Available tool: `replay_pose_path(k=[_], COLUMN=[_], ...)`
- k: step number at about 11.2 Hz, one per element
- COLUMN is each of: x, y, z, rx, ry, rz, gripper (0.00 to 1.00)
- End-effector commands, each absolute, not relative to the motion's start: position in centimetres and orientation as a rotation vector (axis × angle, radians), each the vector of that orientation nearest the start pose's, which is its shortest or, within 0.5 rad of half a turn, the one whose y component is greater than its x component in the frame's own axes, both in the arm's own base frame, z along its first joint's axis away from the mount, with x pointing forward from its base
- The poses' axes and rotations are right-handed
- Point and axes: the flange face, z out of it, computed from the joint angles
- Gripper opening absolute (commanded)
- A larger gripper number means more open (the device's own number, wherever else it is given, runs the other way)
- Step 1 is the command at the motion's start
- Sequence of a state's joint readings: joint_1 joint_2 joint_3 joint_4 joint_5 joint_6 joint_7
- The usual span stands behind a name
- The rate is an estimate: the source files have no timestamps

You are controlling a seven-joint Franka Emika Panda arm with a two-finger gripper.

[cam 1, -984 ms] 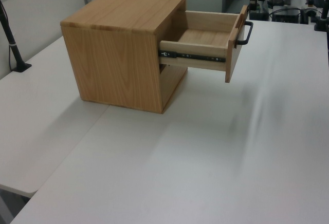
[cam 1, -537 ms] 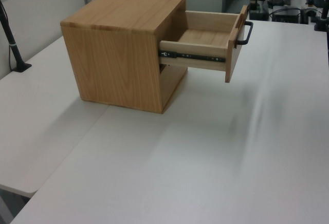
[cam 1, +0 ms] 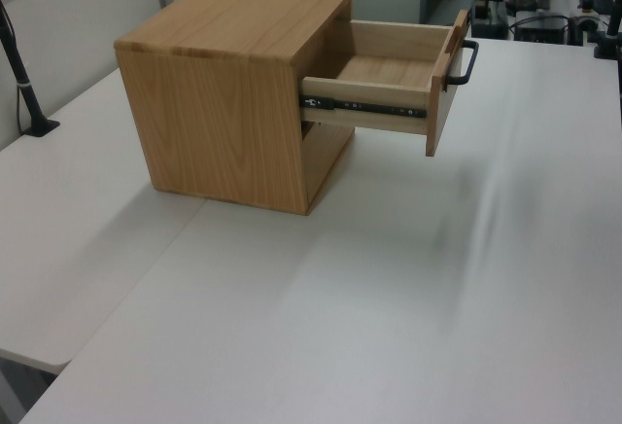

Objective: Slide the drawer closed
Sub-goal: 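Lower the gripper onto the drawer front near the black handle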

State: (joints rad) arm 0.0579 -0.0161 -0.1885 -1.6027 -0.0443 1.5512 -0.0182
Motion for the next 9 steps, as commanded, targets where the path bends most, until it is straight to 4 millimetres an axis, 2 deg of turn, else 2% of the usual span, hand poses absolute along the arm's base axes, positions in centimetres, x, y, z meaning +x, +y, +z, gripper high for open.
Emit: replay_pose_path(k=[1,3,5,6,7,8,9], x=[53.5,52.7,50.6,49.9,49.8,49.7,49.3], y=[-7.3,-7.2,-6.9,-6.5,-4.9,-4.0,-2.8], z=[62.3,63.2,63.8,63.5,63.2,62.6,62.1], rx=[-3.181,-3.168,-3.155,-3.146,-3.141,-3.135,-3.13], ry=[0.083,0.048,-0.026,-0.09,-0.14,-0.167,-0.204], rz=[0.091,0.07,0.065,0.083,0.128,0.164,0.183], gripper=[0.85,0.66,0.43,0.27,0.15,0.07,0.06])
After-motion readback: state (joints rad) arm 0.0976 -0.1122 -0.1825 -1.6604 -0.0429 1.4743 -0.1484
